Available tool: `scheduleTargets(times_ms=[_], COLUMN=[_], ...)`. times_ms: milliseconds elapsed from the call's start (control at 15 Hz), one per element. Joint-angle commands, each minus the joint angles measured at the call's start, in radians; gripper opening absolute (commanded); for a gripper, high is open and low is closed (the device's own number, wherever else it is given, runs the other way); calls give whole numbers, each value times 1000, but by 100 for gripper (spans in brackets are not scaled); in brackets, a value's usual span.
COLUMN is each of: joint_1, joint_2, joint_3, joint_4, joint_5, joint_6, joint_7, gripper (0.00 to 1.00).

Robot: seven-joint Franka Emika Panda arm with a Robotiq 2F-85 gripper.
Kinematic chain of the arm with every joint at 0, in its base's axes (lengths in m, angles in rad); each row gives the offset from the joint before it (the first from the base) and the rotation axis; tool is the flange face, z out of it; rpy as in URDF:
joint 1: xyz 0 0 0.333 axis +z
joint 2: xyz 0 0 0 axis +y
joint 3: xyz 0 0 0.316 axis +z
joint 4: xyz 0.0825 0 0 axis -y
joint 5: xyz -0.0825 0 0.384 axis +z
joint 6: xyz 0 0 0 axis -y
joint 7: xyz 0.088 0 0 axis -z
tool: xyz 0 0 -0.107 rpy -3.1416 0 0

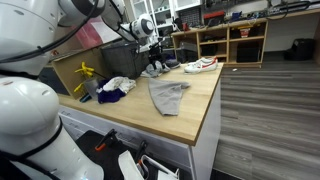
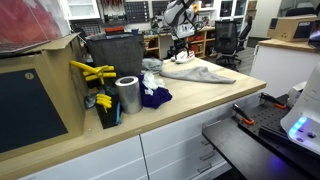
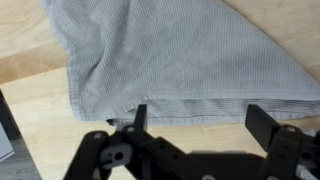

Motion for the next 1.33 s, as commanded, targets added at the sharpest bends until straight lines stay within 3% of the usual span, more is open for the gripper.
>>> scheduleTargets(times_ms=[0,200,467,600,1267], joint_1=[6,25,42,55,115], joint_2=[5,54,101,86,52], joint_3=[-18,-56,-37,-22,-20], joint_4=[1,5,14,-5,-72], joint_5=[-1,-8,23,25,-4], joint_6=[-16,2,-13,1,32], joint_7=[7,131,212,211,208], gripper=[100,100,100,72,0])
